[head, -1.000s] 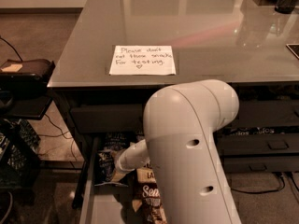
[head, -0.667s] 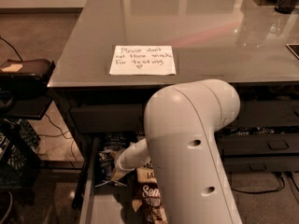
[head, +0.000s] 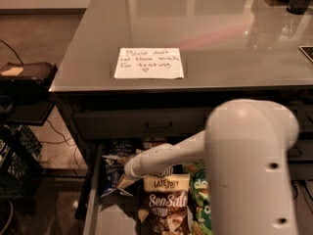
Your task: Pick blue chip bag from middle drawer and place on counter
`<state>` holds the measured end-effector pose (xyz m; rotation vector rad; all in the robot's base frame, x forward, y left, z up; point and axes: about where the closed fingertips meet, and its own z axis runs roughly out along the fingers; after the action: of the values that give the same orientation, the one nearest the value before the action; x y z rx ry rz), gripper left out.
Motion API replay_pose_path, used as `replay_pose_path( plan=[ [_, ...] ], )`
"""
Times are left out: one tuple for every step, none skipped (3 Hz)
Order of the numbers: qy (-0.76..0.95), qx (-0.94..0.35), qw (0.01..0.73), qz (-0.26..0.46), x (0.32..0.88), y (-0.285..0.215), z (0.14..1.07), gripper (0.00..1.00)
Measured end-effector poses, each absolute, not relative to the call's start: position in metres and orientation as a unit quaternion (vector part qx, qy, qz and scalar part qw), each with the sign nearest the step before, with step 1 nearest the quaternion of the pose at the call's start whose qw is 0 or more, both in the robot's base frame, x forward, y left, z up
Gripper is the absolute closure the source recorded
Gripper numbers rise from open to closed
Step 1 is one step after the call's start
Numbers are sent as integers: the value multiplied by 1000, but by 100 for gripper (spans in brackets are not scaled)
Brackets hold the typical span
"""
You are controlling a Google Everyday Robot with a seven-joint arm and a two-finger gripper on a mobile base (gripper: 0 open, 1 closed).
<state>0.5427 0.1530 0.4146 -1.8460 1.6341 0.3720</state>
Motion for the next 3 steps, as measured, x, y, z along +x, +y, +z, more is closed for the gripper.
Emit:
replay_pose_path(
  plan=[
    [622,-688,337,161,538,142,447,100],
    [612,-680,361,182,527,140,491,100],
    [612,-680,361,182,527,140,491,100]
  ],
)
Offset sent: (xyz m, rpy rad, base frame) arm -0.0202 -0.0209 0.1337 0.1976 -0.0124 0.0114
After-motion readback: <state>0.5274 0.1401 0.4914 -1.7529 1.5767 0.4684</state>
